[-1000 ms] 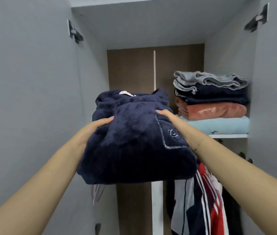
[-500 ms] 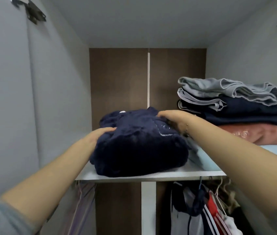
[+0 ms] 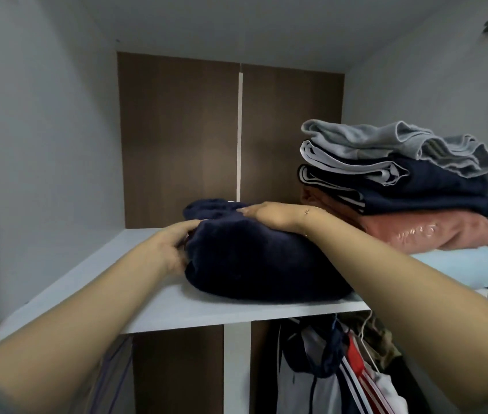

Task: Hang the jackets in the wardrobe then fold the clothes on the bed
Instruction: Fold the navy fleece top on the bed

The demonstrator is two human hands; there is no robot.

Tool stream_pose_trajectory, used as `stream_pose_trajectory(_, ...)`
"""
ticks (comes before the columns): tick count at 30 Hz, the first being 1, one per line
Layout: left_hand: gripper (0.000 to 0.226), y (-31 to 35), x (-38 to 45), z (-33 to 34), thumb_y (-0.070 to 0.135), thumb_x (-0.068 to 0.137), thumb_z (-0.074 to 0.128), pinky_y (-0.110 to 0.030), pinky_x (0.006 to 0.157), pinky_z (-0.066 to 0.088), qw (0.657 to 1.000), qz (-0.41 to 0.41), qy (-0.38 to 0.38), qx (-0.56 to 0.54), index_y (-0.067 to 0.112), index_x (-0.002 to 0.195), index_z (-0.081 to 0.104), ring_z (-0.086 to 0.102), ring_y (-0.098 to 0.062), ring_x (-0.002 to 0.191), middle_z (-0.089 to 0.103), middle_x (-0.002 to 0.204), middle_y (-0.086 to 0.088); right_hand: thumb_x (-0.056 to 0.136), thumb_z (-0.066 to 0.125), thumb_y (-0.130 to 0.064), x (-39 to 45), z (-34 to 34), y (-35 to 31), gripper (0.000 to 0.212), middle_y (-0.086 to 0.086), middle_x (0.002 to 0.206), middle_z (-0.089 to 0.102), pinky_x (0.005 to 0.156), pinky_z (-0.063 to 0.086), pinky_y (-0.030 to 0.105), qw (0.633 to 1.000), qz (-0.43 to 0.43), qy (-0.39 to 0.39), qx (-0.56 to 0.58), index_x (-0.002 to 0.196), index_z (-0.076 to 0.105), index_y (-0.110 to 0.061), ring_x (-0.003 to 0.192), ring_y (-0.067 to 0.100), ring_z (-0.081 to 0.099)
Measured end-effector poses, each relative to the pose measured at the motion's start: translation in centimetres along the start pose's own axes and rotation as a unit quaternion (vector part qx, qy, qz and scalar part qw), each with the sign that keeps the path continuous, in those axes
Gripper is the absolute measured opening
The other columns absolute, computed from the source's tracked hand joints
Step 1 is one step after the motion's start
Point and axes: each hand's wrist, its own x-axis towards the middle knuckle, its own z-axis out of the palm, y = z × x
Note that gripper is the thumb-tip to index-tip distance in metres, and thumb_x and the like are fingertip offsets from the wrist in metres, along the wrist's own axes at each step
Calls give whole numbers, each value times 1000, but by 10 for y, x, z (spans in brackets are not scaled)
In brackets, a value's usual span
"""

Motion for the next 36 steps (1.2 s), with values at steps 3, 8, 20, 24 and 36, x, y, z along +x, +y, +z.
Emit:
stream_pose_trajectory(3,24,-6,-10,-17,21,86,66,-36,62,50,999,-31,0,-28,16,109,63,65,-28,79,69,88,-9,100,38,-51,1,10,1,53,-2,151,42,120,22,39,999,-2,-12,-47,146,45,-24,139,18,39)
stream_pose_trajectory(8,30,-28,-39,-20,31,82,71,-41,66,58,999,8,-27,-36,13,107,67,72,-33,88,76,88,-13,100,33,-55,1,23,-4,59,-1,157,33,121,15,41,991,-6,-19,-134,149,40,-23,145,21,29)
stream_pose_trajectory(20,23,-66,-118,8,32,91,67,-36,87,57,924,265,166,221,10,92,71,68,-23,98,73,97,-9,104,24,-48,-53,23,-15,52,5,163,15,118,8,53,966,-13,100,-237,152,30,-29,149,30,14)
stream_pose_trajectory(24,18,-79,-148,13,31,94,63,-31,80,54,924,270,216,167,15,101,68,65,-19,100,70,107,-6,101,43,-40,-108,25,-12,46,9,152,41,113,32,40,977,-64,126,-159,142,49,-20,138,28,39)
stream_pose_trajectory(36,45,-176,-300,85,27,79,61,-28,79,57,977,167,-131,5,19,124,64,68,-16,108,72,118,-2,97,55,-21,-388,78,21,20,-6,102,75,84,52,22,943,-23,209,257,104,73,-23,99,9,68)
